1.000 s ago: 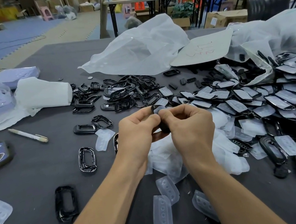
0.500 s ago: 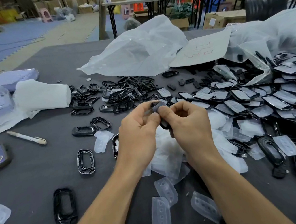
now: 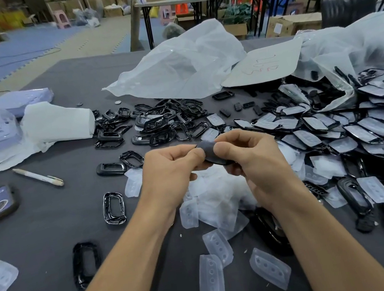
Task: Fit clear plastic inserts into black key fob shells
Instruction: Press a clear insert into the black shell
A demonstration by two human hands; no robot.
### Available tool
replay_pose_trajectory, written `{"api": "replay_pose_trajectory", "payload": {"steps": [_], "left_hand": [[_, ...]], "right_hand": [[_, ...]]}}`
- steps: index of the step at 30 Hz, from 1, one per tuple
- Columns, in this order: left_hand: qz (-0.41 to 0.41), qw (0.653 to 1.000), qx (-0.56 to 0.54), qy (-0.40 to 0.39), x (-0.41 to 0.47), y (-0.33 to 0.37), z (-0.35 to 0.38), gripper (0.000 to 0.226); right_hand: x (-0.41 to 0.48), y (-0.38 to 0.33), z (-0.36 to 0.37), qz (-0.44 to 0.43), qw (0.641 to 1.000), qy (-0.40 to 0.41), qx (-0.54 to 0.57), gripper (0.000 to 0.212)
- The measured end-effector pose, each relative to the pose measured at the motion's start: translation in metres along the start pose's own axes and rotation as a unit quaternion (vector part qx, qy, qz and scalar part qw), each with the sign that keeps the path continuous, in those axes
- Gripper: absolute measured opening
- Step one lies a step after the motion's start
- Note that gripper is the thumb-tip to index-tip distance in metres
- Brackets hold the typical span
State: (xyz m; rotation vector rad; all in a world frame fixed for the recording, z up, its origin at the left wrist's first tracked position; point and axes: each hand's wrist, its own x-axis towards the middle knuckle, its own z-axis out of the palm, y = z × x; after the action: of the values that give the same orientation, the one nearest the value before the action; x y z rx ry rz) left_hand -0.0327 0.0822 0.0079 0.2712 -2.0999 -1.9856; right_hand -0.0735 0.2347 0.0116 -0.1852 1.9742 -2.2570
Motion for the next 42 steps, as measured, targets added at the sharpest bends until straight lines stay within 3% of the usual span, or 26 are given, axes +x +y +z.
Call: {"api": "replay_pose_trajectory", "payload": {"steps": [3, 9, 18, 25, 32, 42], "left_hand": [[-0.006, 1.0, -0.023, 0.009, -0.0006, 0.0005, 0.002, 0.03], [-0.013, 0.999, -0.026, 0.019, 0.0008, -0.0007, 0.0021, 0.011], [-0.017, 1.0, -0.025, 0.008, -0.0002, 0.0004, 0.0005, 0.027], [-0.051, 0.997, -0.054, 0.01, 0.0001, -0.0028, 0.0021, 0.017], [-0.056, 0.997, -0.052, -0.024, 0.0002, -0.0037, 0.0002, 0.014], [-0.064, 0.992, -0.059, -0.095, 0.0012, 0.0002, -0.0047, 0.035]], "right_hand": [[0.0007, 0.0006, -0.0015, 0.015, 1.0, 0.01, 0.004, 0.007], [0.0021, 0.0025, -0.0011, 0.004, 0.999, 0.042, -0.012, 0.009], [0.0005, -0.0002, 0.0015, -0.014, 0.999, 0.05, -0.007, 0.022], [-0.0008, -0.0026, 0.0012, -0.001, 0.998, 0.043, 0.04, 0.02], [-0.0014, -0.0007, 0.0008, -0.034, 0.998, 0.056, 0.0, 0.02], [0.0, 0.0014, -0.0002, -0.062, 0.996, 0.063, -0.015, 0.022]]}}
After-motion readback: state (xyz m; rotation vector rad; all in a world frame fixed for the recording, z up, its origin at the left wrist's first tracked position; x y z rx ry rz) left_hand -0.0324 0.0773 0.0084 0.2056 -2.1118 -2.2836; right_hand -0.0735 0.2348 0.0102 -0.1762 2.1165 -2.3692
